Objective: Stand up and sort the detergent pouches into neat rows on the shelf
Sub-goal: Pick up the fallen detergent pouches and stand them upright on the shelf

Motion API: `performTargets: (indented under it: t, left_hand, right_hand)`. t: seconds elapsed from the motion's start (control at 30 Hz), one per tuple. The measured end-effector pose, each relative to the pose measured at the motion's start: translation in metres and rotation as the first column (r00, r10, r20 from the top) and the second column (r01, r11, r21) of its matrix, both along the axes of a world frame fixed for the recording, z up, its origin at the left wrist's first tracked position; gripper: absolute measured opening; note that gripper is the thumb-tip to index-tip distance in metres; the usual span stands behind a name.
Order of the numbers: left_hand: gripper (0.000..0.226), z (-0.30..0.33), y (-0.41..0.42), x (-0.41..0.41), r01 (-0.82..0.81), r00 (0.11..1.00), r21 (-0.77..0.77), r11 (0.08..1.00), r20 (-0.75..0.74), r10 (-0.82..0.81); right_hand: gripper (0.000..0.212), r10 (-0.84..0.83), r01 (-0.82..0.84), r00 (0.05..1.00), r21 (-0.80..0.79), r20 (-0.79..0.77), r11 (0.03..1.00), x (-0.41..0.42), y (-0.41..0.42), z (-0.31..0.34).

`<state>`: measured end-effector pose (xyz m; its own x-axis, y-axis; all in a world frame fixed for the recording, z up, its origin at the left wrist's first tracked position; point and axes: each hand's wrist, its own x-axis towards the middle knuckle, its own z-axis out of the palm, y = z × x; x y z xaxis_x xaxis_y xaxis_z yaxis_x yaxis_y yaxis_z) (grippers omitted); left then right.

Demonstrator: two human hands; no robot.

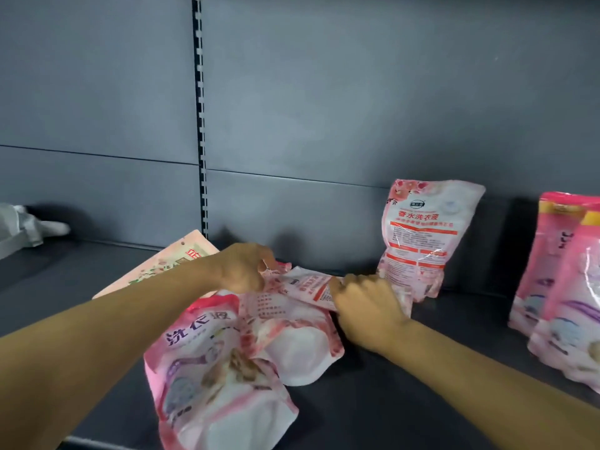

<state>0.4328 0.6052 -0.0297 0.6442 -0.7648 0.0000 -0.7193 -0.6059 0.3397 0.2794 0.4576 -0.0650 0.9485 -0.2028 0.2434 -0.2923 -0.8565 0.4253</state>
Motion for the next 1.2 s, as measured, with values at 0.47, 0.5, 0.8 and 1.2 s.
performTargets:
  t: [0.47, 0.5, 0.8, 1.2]
  left_hand:
    - [0.029, -0.012, -0.030, 0.032, -0.006, 0.980, 0.240, 0.971, 0.193, -0.041]
    - [0.028, -0.013, -0.032, 0.032, -0.004, 0.979, 0.251, 0.968, 0.200, -0.047]
    - [0.020, -0.025, -0.051, 0.052, -0.035, 0.985, 0.213, 0.976, 0.172, -0.002]
    - [0.023, 0.005, -0.050, 0.032, 0.047, 0.999, -0.124, 0.991, 0.028, -0.044]
  right_hand:
    - [0.022, -0.105, 0.062, 0.928, 0.130, 0.358, 0.990, -0.011, -0.036, 0.031]
    - [0.026, -0.120, 0.008, 0.891, 0.249, 0.438, 0.968, -0.017, -0.038, 0.035]
    - [0.021, -0.433, -0.612, 0.580, 0.720, 0.690, 0.327, -0.061, -0.040, 0.033]
    - [0.018, -0.584, -0.713, 0.535, 0.698, 0.610, 0.076, -0.087, -0.045, 0.037]
